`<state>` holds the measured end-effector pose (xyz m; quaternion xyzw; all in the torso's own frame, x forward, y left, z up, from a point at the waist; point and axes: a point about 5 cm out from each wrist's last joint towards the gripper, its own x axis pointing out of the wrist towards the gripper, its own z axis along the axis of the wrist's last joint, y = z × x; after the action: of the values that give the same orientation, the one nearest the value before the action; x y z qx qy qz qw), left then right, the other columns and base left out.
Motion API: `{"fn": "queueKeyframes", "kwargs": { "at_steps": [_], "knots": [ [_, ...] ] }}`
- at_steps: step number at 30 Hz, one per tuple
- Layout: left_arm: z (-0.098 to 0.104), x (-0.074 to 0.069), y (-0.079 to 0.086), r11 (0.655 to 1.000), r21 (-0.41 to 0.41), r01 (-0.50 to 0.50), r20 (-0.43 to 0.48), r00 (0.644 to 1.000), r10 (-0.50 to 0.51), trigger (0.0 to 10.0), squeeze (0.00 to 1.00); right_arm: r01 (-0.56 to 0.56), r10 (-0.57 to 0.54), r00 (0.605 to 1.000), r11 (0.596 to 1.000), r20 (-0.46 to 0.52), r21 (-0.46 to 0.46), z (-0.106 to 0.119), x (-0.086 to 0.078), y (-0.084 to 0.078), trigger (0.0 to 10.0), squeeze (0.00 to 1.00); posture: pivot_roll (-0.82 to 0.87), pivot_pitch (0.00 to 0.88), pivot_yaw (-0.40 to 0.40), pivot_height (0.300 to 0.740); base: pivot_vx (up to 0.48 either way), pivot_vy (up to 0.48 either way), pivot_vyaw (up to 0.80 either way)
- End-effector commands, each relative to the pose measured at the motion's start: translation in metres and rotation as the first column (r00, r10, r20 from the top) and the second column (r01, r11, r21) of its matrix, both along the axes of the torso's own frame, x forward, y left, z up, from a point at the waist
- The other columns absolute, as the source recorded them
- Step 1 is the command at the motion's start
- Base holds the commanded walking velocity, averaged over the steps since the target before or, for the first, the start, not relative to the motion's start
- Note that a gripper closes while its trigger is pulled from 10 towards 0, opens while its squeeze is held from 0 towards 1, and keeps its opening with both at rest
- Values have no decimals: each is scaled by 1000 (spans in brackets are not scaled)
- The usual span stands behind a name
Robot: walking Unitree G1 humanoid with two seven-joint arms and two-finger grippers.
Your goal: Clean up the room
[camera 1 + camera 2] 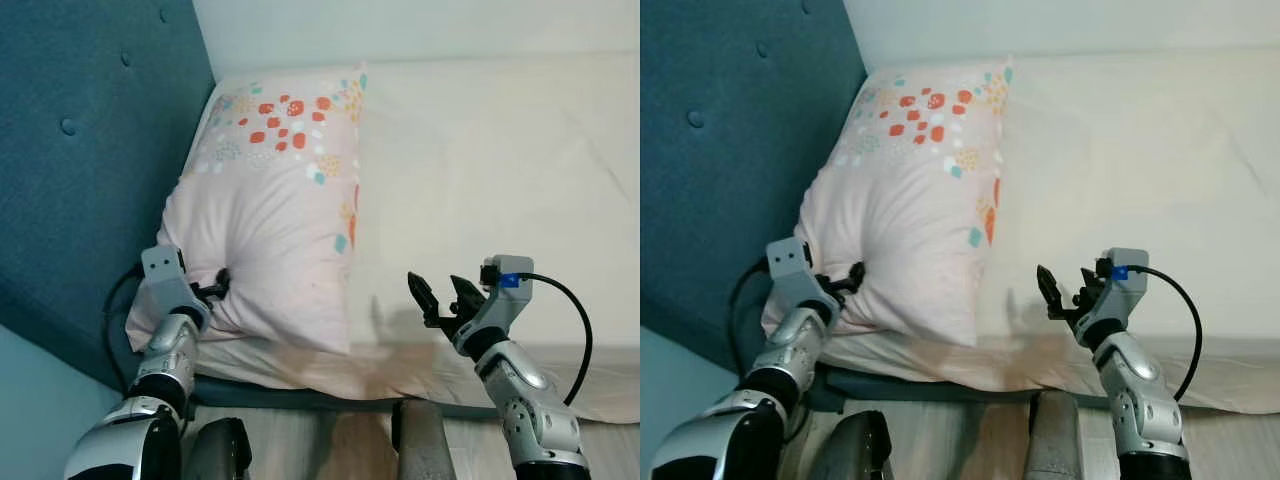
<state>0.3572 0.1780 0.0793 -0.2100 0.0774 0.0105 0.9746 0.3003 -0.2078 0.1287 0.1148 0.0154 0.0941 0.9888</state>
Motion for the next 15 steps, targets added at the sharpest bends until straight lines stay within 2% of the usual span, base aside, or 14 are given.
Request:
{"fn": "queueKeyframes", "kwargs": {
  "at_steps": [1, 2, 3, 4, 5, 10, 15],
  "knots": [
    [-27, -14, -19, 991, -111, 78, -102, 991, -90, 10000, 0, 1, -1, 1000, 1000, -12, 6, -1, -3, 1, 10000, 0, -126, 239, 91, 520, 0, 0, 0],
    [-27, -14, -19, 991, -111, 78, -102, 991, -90, 10000, 0, 1, -1, 1000, 1000, -12, 6, -1, -3, 1, 10000, 0, -126, 239, 91, 520, 0, 0, 0],
    [-23, -12, -28, 978, -172, 118, -64, 989, -131, 10000, 0, 3, -3, 1000, 1000, -10, 5, -1, -3, 0, 10000, 0, -128, 237, 91, 520, 0, 0, 0],
    [-17, -9, -39, 951, -253, 177, -8, 983, -185, 10000, 0, 5, -5, 1000, 1000, -7, 5, 0, -3, -1, 10000, 0, -131, 237, 93, 520, 0, 0, 0],
    [-13, -8, -46, 929, -297, 221, 34, 975, -221, 10000, 0, 7, -7, 1000, 1000, -4, 4, 1, -3, -1, 10000, 0, -133, 237, 93, 520, 0, 0, 0],
    [-7, -7, -58, 900, -312, 304, 95, 953, -288, 10000, 0, 10, -10, 1000, 1000, 0, 4, 3, -3, -2, 10000, 0, -130, 237, 92, 520, 0, 0, 0],
    [-6, -8, -65, 879, -337, 338, 120, 941, -316, 10000, 0, 14, -14, 1000, 1000, 1, 5, 4, -3, -3, 10000, 0, -132, 235, 93, 520, 0, 0, 0]
  ]
}}
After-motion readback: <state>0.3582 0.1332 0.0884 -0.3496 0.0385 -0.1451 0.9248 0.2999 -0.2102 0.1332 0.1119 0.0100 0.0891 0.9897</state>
